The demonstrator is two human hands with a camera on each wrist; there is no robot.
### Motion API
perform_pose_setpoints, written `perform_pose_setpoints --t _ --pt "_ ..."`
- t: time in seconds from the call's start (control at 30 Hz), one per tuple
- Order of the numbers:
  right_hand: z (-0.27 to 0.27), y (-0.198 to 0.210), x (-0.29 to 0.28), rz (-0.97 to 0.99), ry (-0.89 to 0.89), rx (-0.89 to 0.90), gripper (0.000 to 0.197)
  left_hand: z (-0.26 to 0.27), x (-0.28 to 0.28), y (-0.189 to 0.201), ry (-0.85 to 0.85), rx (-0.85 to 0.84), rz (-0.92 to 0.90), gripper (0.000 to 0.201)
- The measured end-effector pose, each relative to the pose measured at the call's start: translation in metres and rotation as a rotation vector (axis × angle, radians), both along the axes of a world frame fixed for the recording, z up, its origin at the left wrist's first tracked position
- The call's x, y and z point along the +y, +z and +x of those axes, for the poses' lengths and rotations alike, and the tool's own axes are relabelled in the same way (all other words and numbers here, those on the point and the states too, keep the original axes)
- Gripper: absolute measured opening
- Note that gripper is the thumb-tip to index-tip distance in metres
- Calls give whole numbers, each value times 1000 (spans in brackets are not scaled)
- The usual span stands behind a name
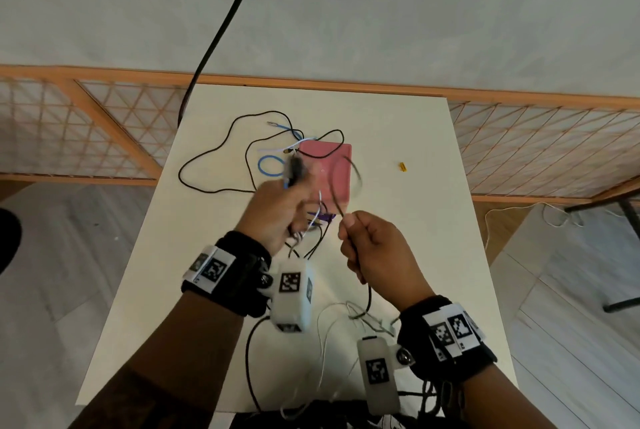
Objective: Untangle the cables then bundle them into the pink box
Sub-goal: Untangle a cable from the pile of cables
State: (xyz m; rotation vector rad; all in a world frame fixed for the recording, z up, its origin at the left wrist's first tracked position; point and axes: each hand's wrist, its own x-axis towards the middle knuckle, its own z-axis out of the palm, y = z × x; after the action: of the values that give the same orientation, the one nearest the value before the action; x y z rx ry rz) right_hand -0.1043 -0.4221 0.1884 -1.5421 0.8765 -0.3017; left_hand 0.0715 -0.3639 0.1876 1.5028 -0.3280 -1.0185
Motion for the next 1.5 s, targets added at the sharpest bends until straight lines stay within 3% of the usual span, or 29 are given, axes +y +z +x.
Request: perform_pose_setpoints --t 0.07,0.1,0.17,0.27,0.33,0.47,0.5,0.6,0.67,0.8,0.83,0.9,1.0,1.03,1.17,1.27,1.37,1.5 --pt "7 0 -2 19 -61 -37 37 -19 5 -2 -191 -108 55 45" --pt "8 -1 -3 27 -70 -48 37 -25 5 -2 -206 -165 73 40" --pt "8 -2 -2 53 -52 -63 37 -25 2 -1 -118 -168 72 39" --pt "3 -4 2 95 27 -75 36 -15 -10 2 90 -16 -6 43" --pt "2 -2 4 118 45 -98 33 -10 -12 2 125 0 -28 43" --pt "3 -2 0 132 7 -115 32 -22 -1 -6 -186 -168 62 39" --pt "3 -2 0 136 2 -114 32 -25 -1 -3 -189 -198 78 35" --pt "0 -3 1 163 19 -106 32 -12 -12 4 149 -100 10 27" --pt "-4 -1 2 171 29 -94 33 4 -15 8 218 -35 -35 24" --pt "-2 3 1 177 -22 -131 32 -14 -4 2 -183 -174 70 39" --pt "0 3 1 176 -17 -136 32 -22 -4 2 -213 -207 87 40" --pt "2 3 2 172 7 -127 32 -27 -8 3 -93 -196 62 36" --pt "-5 3 3 172 62 -84 35 -9 -15 4 267 -16 -4 29" --pt "-7 3 3 172 61 -79 36 -3 -14 2 252 -4 -17 29" --pt "-5 0 2 134 26 -93 34 -22 -4 -6 -136 -196 75 38" --pt "-5 2 -2 148 79 -76 27 -24 -12 -7 25 -176 40 28" --pt "-13 3 -10 148 97 -1 28 0 -15 -10 254 -123 -5 38" --pt "-20 -1 -20 -37 75 81 30 7 -10 -15 291 -195 -10 42"
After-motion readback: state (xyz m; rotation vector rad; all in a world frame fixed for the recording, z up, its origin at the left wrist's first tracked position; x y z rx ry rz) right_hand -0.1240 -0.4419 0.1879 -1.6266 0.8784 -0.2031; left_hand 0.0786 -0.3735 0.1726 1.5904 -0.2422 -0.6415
